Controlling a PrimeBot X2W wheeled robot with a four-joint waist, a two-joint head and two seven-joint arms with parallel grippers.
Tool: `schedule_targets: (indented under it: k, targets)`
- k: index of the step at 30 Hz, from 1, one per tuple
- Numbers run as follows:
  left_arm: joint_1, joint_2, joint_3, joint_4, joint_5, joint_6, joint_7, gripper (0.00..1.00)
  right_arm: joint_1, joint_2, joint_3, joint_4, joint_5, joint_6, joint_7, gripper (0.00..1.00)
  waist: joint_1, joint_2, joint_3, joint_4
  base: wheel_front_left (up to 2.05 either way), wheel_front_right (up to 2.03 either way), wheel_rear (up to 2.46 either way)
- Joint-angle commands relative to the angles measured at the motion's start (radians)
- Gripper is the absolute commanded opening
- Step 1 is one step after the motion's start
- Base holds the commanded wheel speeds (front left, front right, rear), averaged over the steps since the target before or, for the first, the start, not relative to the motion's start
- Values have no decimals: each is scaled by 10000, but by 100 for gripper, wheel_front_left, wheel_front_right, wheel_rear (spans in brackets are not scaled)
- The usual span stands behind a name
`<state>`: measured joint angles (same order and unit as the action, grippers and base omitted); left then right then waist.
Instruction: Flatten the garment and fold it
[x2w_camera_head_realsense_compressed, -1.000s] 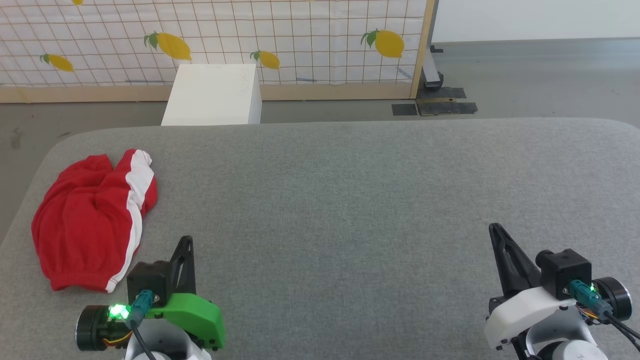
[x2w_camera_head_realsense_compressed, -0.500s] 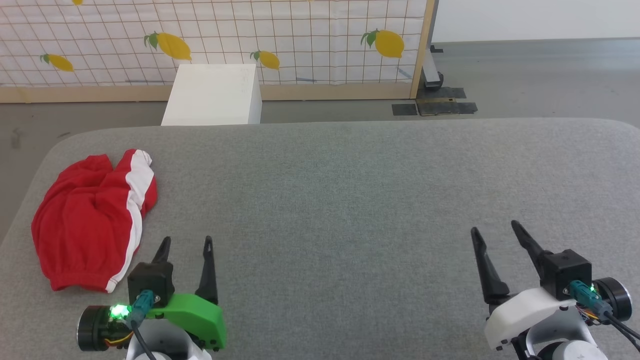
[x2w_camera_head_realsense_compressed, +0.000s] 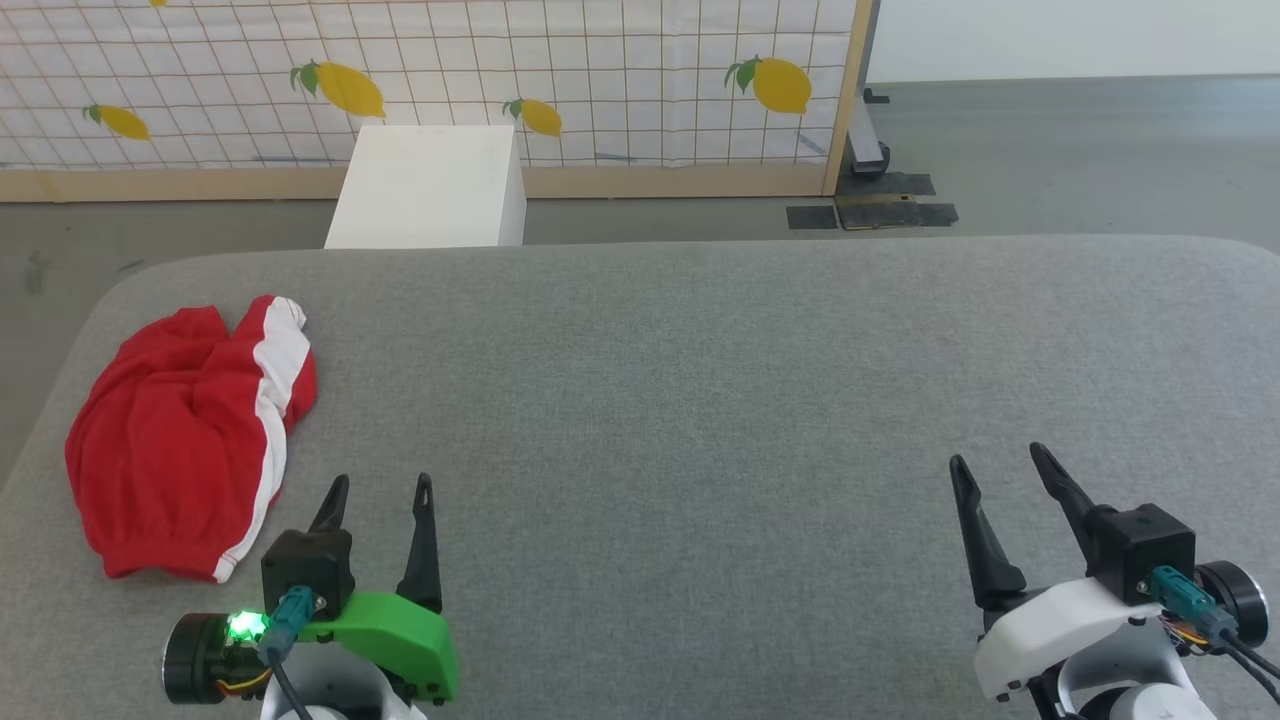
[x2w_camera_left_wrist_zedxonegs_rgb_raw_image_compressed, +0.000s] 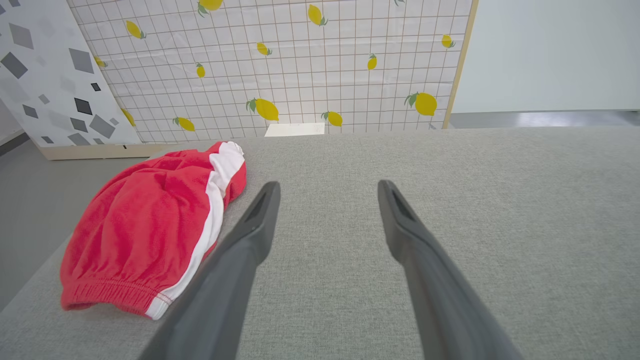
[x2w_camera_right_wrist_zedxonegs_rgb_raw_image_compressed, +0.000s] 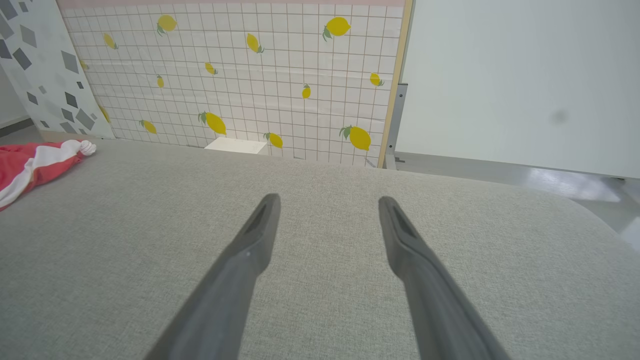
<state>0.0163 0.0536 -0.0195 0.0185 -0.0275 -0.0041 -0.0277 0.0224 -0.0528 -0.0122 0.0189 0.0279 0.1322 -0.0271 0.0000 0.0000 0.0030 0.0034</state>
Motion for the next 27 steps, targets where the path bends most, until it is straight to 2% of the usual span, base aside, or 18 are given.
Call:
schedule_targets:
  k: [1, 12, 27]
  targets:
    - [-24, -5, -39, 32, -80, 101, -94, 100, 107, 4, -39, 50, 105, -2, -112, 100, 0, 0, 11, 28, 0, 0, 0]
    - [-35, -6, -33, 92, -177, 189, -317, 100, 109, 6, -68, 165, 216, -3, -333, 100, 0, 0, 67, 427, 0, 0, 0]
    - [24, -11, -77, 152, -314, 339, -627, 100, 168, 9, -104, 321, 371, -5, -641, 100, 0, 0, 116, 1439, 0, 0, 0]
